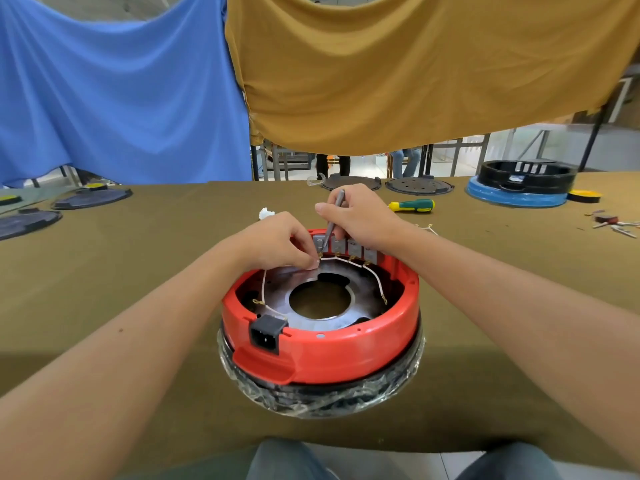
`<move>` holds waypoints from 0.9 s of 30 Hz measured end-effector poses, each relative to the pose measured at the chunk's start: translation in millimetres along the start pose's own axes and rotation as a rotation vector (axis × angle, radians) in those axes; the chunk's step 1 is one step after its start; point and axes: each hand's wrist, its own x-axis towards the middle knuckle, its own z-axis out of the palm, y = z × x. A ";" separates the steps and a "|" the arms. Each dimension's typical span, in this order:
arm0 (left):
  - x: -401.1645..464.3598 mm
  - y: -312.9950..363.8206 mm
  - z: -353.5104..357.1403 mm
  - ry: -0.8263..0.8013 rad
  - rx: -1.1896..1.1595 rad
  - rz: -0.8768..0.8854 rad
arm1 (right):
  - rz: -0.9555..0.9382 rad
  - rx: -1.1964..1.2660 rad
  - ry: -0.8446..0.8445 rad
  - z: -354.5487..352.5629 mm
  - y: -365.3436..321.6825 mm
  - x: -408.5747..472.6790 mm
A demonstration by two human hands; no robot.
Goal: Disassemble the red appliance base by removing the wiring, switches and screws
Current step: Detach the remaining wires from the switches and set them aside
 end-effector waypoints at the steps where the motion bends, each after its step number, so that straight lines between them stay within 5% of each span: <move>1: -0.2 0.0 0.1 -0.001 0.001 -0.002 | 0.016 0.023 -0.003 -0.5 1.0 0.7; 27: 1.9 -1.5 2.4 0.059 -0.003 -0.044 | 0.024 0.031 0.055 0.1 -3.7 -3.0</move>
